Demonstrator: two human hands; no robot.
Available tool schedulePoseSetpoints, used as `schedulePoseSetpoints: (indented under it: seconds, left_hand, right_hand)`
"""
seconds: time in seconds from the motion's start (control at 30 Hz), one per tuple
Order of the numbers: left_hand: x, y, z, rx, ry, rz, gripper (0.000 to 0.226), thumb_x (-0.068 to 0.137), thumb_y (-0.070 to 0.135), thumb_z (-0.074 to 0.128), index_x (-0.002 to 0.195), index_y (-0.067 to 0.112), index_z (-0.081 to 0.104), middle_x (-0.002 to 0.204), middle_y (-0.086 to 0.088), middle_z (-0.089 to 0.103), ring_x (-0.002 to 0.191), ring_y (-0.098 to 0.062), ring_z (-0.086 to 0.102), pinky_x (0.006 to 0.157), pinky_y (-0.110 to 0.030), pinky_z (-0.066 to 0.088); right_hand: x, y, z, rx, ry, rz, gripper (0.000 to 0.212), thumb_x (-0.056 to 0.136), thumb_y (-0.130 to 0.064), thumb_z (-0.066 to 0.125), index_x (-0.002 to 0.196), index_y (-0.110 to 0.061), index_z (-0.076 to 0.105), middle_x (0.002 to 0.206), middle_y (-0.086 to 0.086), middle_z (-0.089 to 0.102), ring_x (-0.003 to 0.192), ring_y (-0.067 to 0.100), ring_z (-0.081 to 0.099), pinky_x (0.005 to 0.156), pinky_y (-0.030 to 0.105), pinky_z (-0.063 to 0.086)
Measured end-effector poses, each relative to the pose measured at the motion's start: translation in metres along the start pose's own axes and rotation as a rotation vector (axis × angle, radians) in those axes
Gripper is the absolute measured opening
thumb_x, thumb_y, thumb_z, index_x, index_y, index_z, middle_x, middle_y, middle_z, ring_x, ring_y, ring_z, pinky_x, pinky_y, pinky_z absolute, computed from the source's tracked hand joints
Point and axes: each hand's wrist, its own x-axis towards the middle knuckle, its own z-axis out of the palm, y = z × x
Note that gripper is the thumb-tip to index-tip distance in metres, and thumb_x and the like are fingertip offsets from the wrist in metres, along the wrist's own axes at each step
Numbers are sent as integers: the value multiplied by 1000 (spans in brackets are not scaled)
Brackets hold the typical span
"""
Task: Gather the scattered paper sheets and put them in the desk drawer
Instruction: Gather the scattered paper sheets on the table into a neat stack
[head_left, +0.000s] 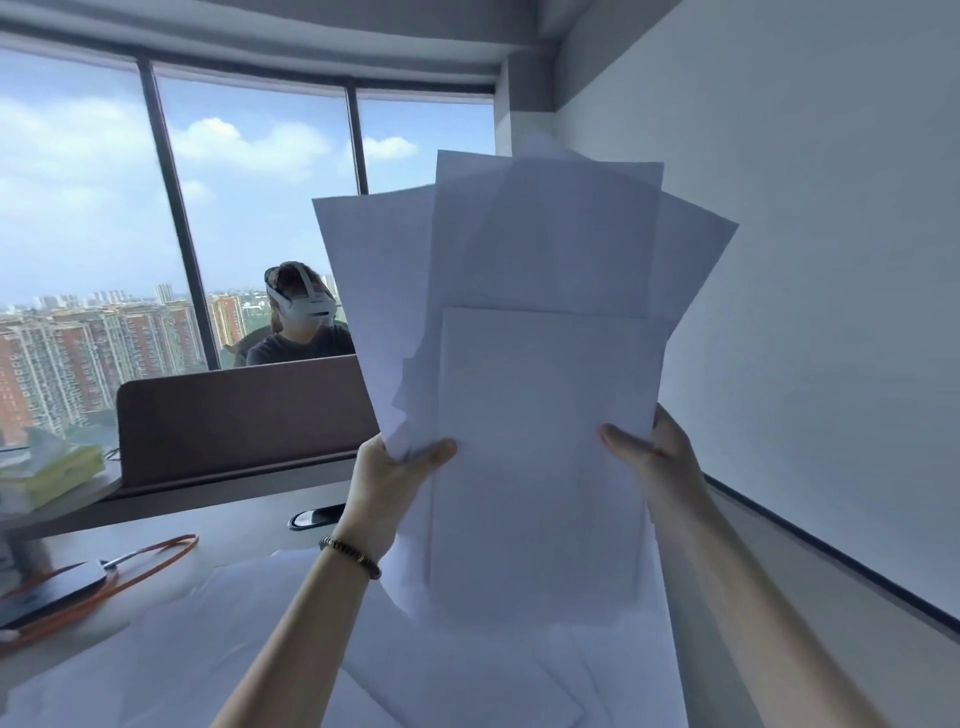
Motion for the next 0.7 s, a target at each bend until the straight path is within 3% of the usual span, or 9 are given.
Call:
schedulePoseSetpoints:
  seconds: [0.13,0.23,0.33,0.47,0.7]
  left_hand:
    - [-2,13,-17,25,58,86,11,77,2,80,82,12,80,89,-5,80,82,-21,74,79,-37,61]
    - [-2,16,-33,74,82,100,10,77,5,81,82,14,80,85,1,80,81,-15,74,81,-33,59]
    - [-9,4,-52,108,119,31,10,76,9,83,84,14,80,88,-1,80,86,-19,74,85,-37,58]
    - [-28,-24,-75,102,152,-90,15,75,12,85,90,12,81,95,-6,80,97,-28,74,90,-41,57]
    - [-50,-47,-91,53,98,-183,12,83,4,75,93,6,79,97,-7,79,96,-18,74,75,-18,55]
  right_hand:
    - [5,-4,23,45,-7,-17,43,89,7,64,125,-16,65,116,1,76,106,19,72,92,36,56]
    - [7,-5,36,99,12,9,34,86,7,69,117,-8,68,110,5,78,95,20,74,88,38,57]
    - [4,8,48,99,2,60,24,83,5,72,105,-7,71,100,5,79,89,25,74,85,41,57]
    - [-7,43,63,136,0,168,30,81,6,73,110,-4,71,110,15,77,102,35,73,92,48,56]
    - [-21,86,69,132,-74,258,19,88,-3,71,107,-2,69,106,17,76,90,26,72,80,39,56]
